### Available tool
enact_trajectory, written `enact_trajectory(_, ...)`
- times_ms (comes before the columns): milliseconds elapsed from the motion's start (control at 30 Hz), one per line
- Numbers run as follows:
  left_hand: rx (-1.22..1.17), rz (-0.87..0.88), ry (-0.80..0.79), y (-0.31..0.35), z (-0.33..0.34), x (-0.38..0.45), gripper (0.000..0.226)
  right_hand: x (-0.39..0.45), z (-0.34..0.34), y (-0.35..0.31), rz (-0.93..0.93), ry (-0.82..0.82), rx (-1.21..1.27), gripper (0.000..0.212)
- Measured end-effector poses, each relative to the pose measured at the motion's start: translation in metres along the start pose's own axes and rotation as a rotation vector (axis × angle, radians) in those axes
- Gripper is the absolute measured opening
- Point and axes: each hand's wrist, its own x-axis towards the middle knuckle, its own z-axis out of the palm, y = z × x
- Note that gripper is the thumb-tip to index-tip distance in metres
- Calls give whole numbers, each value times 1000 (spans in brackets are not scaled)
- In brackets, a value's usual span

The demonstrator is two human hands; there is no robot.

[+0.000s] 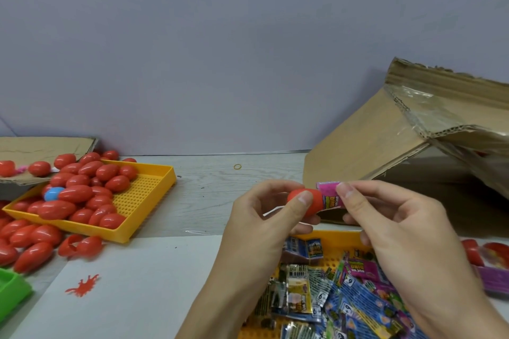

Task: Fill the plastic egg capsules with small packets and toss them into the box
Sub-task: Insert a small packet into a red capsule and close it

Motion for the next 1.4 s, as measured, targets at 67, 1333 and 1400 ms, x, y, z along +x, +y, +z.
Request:
enact_trajectory(67,-10,0,-8,0,0,0,28,0,0,1,-13,-10,-16,14)
enact_trajectory(1333,266,86,-40,7,6,-5,42,-2,-2,4,1,-26,-101,18)
enact_trajectory(1400,276,92,-38,7,5,-5,41,-2,-2,4,-5,-39,-116,17)
